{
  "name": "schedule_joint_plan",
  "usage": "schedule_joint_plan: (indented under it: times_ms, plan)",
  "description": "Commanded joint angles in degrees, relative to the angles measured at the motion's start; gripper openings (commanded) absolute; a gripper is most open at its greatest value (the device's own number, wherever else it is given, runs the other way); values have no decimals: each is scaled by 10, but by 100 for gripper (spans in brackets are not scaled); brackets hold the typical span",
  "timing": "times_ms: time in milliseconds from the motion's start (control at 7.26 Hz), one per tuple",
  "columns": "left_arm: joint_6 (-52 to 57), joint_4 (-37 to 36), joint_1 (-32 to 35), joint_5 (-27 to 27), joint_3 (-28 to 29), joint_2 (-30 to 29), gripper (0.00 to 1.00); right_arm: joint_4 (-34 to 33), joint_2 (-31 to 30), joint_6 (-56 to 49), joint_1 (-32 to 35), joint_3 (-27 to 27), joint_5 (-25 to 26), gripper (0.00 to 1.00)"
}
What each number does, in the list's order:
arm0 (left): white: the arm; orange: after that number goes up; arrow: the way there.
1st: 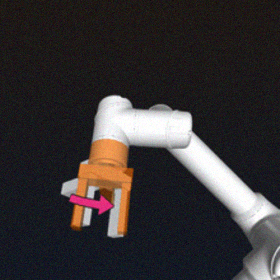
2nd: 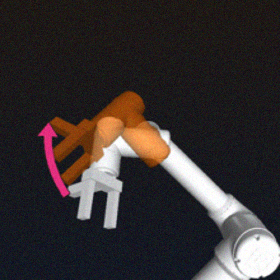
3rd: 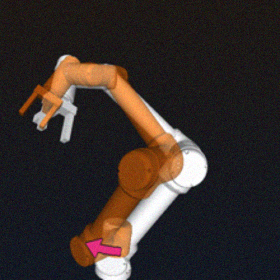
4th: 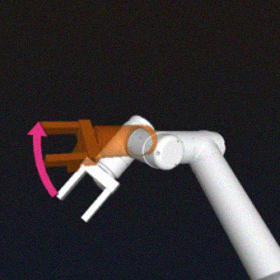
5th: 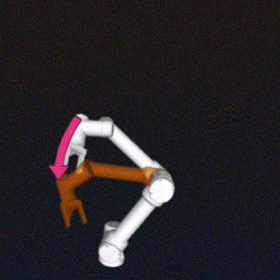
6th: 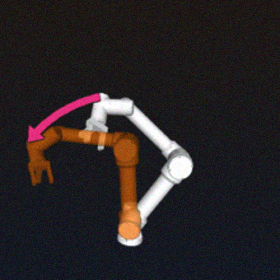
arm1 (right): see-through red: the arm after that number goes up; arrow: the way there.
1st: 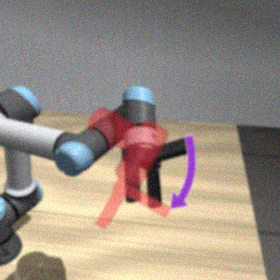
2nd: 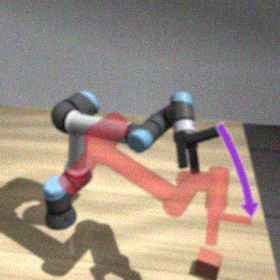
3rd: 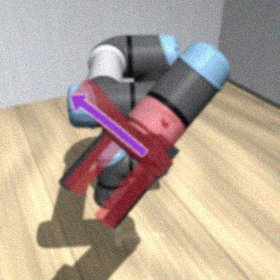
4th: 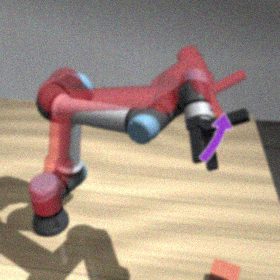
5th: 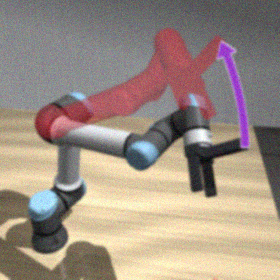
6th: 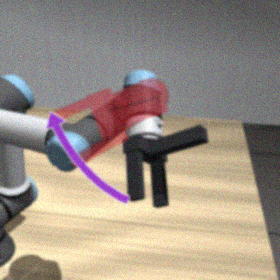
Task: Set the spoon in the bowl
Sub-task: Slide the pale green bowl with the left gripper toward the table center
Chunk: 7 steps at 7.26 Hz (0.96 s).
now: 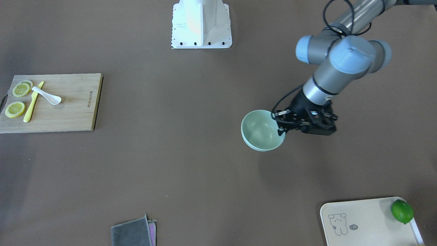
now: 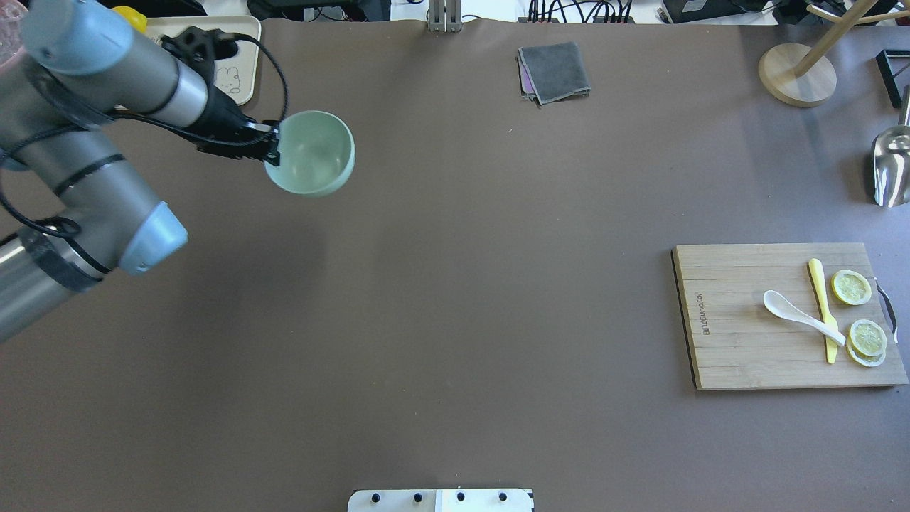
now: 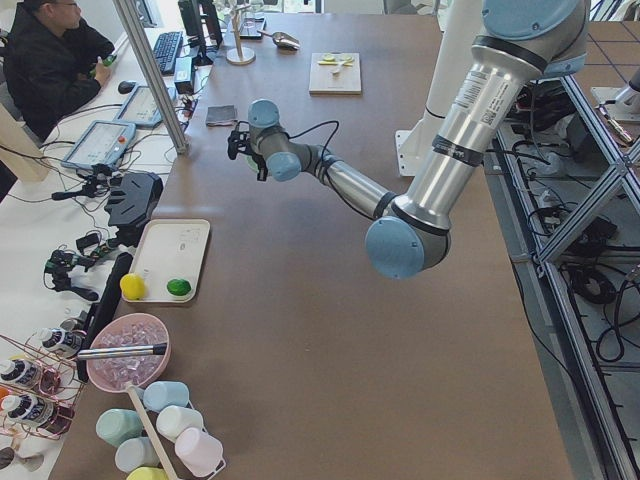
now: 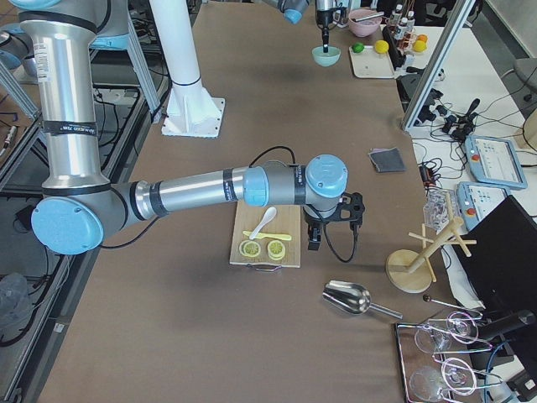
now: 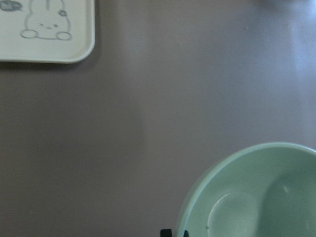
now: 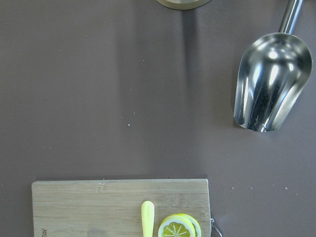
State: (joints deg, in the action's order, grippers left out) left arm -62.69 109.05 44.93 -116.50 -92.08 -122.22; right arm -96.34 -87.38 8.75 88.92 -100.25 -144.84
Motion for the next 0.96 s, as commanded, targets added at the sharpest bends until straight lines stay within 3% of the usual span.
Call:
schedule_joint_plan:
  times_ms: [0, 688, 826]
  plan:
    - [-34, -37, -102, 93, 2, -32, 0, 20, 2, 2, -2, 0, 3, 100]
    - [-89, -20, -135, 106, 20, -49, 0, 21, 1, 2, -2, 3, 2, 100]
    - [-89, -16, -135, 112, 20, -46, 97, 33, 1, 1, -2, 0, 3, 100]
